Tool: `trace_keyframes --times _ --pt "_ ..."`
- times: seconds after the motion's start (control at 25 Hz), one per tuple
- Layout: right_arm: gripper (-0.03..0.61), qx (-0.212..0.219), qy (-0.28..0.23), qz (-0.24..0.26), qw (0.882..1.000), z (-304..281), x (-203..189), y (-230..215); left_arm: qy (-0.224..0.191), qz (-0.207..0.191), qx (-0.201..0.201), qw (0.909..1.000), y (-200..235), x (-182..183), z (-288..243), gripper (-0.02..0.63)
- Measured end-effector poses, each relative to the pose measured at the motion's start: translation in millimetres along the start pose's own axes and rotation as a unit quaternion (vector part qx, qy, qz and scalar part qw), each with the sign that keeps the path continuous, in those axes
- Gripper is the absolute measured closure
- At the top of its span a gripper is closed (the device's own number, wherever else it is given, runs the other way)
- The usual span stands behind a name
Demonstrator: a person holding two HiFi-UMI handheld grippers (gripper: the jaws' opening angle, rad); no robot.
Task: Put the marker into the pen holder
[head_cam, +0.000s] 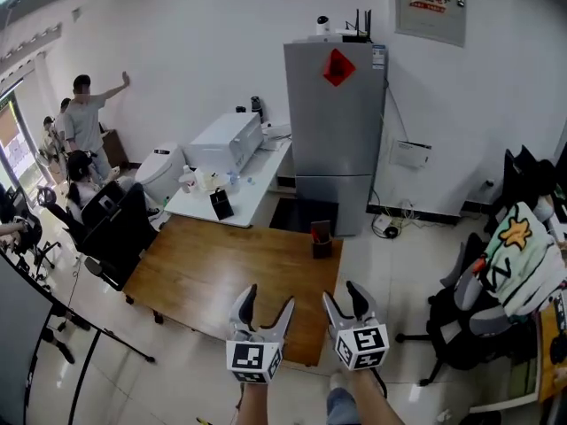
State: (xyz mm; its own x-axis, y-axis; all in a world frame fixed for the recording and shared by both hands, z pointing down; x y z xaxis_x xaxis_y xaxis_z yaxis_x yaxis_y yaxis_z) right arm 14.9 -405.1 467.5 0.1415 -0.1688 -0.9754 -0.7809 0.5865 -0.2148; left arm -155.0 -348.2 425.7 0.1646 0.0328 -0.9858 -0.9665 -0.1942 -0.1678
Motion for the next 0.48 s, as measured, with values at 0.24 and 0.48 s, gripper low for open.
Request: trace_keyframes --times 0.24,0.48 --pt "0.313 -0.047 -0.054 0.008 0.997 103.6 11.3 75.6 -0.015 0.003 -0.019 0.9997 -6.8 10.9 99.9 0.218" --pt "0.293 -0.067 -0.071 0.034 0.995 144.5 35.0 106.3 -0.032 0.012 -0.003 0.9994 -4.6 28.5 143.7 0.216"
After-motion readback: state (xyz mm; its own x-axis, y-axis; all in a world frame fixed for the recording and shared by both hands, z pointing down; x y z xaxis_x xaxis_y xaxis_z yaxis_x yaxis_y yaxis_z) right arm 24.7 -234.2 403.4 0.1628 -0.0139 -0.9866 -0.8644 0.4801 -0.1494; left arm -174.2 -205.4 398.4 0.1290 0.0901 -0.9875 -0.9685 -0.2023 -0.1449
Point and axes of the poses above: the fingertips, and each gripper's own axes: z backward along the fingers, y to its left, x out of its top, the point moved 5 cm from there along z, backward along the fingers, and after that the axes turned 7 degrees about -z, right-handed, at the moved point
